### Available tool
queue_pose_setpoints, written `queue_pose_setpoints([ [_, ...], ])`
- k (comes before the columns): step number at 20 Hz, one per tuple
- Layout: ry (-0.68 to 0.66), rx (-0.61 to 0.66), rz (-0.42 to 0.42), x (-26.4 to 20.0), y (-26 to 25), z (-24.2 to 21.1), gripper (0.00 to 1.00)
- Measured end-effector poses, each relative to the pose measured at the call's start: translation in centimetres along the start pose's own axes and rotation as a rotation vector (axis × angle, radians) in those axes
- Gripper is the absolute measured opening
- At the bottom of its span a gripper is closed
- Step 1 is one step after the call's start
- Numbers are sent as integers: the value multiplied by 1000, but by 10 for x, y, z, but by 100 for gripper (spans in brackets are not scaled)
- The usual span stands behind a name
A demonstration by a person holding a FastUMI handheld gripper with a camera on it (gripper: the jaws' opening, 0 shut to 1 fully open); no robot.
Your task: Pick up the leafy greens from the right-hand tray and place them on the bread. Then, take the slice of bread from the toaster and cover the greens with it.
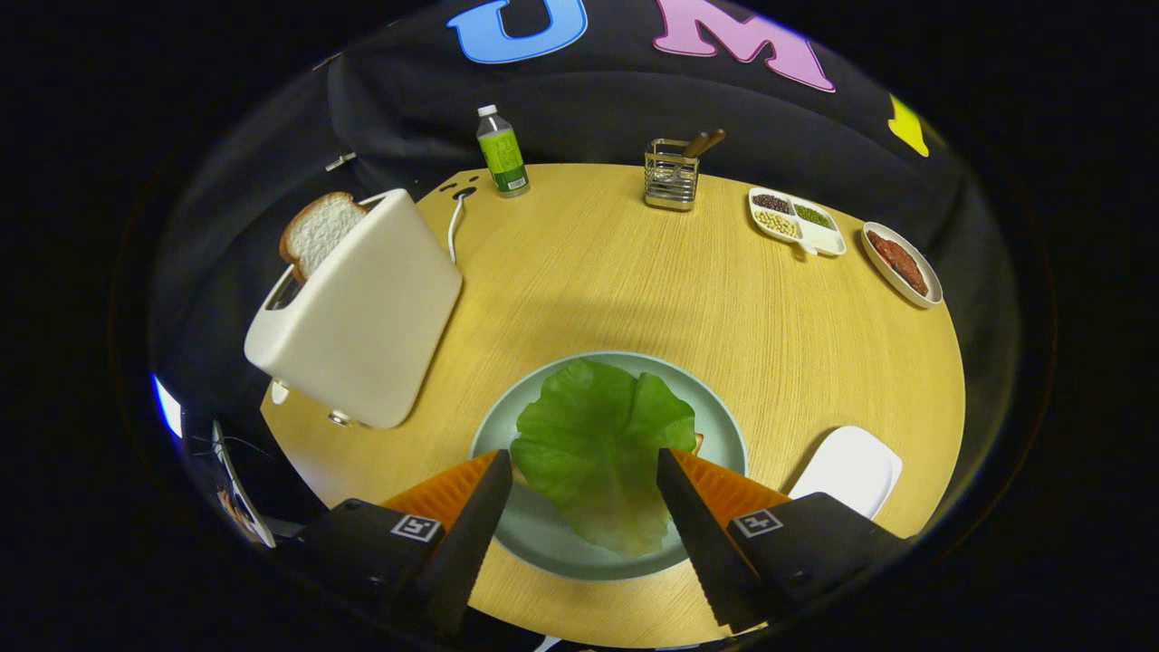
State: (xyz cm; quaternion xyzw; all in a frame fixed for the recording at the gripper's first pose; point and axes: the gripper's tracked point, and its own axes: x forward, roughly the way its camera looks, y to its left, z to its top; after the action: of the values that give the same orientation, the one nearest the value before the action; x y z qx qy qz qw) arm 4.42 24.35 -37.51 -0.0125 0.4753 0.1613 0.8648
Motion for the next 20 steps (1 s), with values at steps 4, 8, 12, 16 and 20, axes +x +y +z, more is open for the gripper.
queue_pose_setpoints([
  [4, -64, -2, -1, -26, 13, 25, 99],
  [8, -139, -34, 28, -51, 35, 56, 99],
  [12, -223, -98, 40, -73, 52, 92, 99],
  [16, -279, -148, 78, -88, 79, 120, 99],
  [20, -294, -217, 144, -86, 122, 136, 99],
])
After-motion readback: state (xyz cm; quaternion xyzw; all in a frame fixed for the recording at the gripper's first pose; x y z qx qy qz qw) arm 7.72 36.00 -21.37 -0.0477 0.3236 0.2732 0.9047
